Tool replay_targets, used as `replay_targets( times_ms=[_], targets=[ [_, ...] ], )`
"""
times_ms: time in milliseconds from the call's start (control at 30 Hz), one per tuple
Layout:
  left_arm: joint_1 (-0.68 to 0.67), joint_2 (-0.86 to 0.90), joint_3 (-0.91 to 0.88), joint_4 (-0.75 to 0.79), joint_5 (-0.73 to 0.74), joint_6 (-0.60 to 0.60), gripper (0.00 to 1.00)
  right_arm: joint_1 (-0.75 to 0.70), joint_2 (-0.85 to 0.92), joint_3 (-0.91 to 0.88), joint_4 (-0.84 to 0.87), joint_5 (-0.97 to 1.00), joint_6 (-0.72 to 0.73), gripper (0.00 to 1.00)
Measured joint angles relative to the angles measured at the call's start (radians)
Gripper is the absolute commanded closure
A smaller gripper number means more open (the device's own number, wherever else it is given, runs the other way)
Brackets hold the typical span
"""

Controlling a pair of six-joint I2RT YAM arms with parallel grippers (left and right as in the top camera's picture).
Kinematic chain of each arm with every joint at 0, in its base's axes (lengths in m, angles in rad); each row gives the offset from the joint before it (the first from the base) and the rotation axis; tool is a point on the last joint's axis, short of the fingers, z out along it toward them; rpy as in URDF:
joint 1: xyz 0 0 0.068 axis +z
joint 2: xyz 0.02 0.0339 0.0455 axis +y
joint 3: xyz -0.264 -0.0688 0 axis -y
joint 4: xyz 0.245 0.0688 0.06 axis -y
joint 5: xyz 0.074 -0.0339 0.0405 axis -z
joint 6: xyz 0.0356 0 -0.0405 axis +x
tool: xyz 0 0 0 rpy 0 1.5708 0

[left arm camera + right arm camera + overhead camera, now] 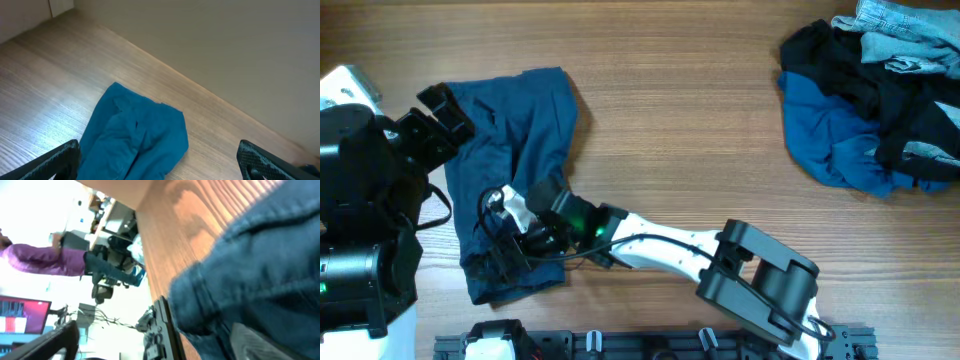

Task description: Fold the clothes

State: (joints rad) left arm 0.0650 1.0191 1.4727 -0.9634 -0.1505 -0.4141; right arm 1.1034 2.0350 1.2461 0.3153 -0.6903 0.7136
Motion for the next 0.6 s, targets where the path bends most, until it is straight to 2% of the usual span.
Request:
replay_targets(
  times_ms=[200,333,433,600],
  targets=[
    [0.000,0.000,0.000,0.001,0.000,0.000,0.00,-0.113,-0.001,0.017,-0.016,-0.037,-0.014,0.01],
    [0.000,0.000,0.000,0.000,0.003,0.000,0.00,-0.363,-0.014,0.051,-0.102,-0.015,-0.086,0.00],
    [0.000,0.008,0.000,-0.011,0.020,-0.001,0.00,-0.477,-0.017,0.053,-0.132,0.086,-0.165,0.00],
    [0.000,0.051,0.000,-0.055,0.034,-0.004,0.00,-0.485,0.007,0.057,0.017,0.204,-0.234,0.01]
  ],
)
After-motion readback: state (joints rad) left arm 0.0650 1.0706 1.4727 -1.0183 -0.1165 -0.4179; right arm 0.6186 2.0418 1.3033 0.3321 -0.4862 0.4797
